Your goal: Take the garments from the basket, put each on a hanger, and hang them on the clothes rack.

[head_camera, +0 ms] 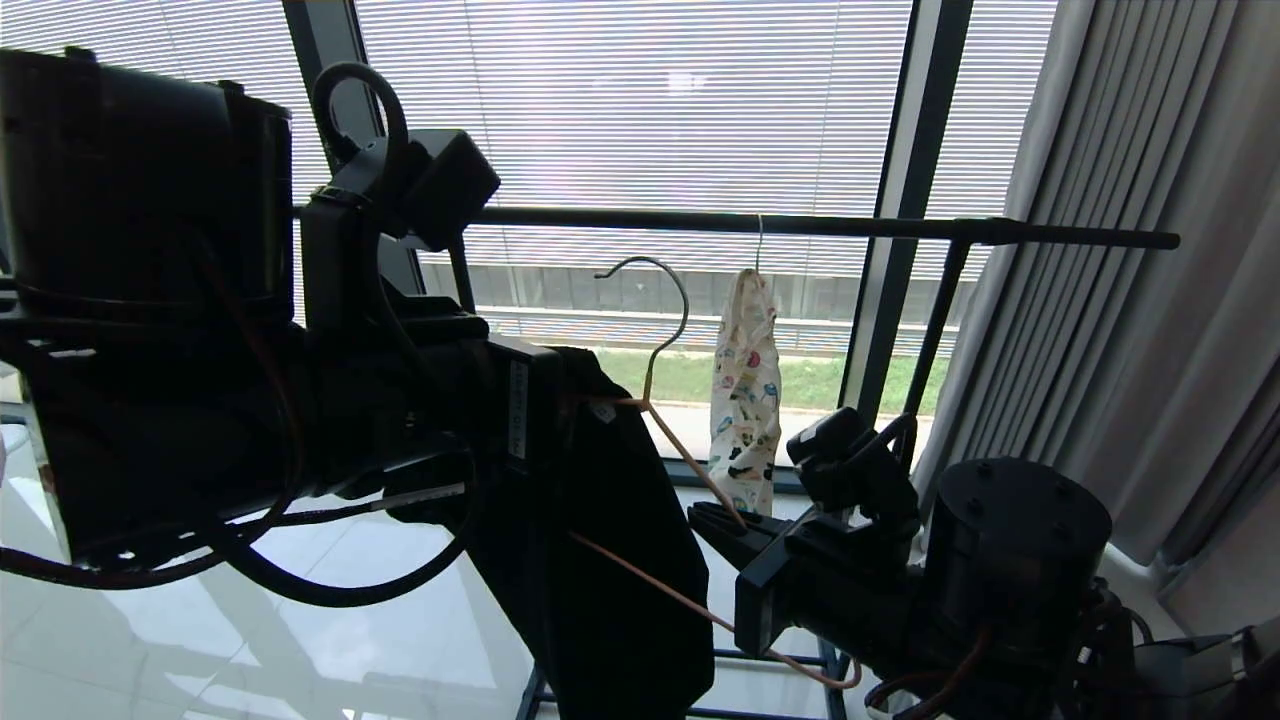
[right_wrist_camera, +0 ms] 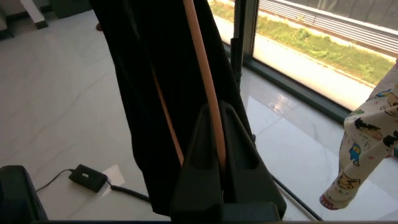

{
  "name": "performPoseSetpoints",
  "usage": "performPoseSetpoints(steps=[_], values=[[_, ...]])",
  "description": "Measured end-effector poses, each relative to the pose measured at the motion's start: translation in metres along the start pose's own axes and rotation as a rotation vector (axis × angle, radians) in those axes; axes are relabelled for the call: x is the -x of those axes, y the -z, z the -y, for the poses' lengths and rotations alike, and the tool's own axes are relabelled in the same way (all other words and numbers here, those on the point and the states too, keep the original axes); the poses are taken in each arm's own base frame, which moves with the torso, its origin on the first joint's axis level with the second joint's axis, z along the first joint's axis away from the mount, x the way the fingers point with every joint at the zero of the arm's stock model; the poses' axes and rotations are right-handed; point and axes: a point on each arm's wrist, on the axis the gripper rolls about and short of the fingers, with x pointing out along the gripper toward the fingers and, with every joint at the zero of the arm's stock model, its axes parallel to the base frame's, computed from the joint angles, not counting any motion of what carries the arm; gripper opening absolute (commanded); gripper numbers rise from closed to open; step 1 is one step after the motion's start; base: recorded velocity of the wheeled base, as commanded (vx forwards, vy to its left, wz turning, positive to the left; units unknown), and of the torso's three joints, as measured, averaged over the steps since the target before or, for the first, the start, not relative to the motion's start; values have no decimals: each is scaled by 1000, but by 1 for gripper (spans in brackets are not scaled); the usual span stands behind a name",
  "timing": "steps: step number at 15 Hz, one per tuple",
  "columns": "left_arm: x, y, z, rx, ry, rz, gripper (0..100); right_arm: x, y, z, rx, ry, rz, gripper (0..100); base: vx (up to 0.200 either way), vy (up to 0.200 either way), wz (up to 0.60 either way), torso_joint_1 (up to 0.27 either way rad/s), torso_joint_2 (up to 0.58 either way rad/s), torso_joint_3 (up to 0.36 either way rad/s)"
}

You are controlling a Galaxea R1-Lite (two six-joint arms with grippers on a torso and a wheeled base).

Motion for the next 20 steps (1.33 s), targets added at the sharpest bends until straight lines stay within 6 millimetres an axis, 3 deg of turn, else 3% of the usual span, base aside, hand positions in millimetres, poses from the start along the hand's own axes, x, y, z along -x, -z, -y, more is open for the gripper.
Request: performPoseSetpoints(steps=[6, 7, 11, 16, 20], values=[[3, 4, 11, -46, -27, -4, 0, -2, -4, 13, -1, 91, 20, 0, 0, 0, 0, 0, 0, 0], [3, 4, 11, -46, -36, -6, 100, -1, -5, 14, 3, 101, 26, 0, 0, 0, 0, 0, 0, 0], [4, 2, 5, -38, -68, 3, 100, 3, -12, 13, 64, 105, 46, 0, 0, 0, 0, 0, 0, 0], [15, 1, -22, -47, -164, 20, 100, 14, -24, 16, 133, 110, 88, 0, 0, 0, 0, 0, 0, 0], [32, 35, -37, -201, 45, -49, 100, 44, -16, 23, 197, -20, 36, 0, 0, 0, 0, 0, 0, 0]])
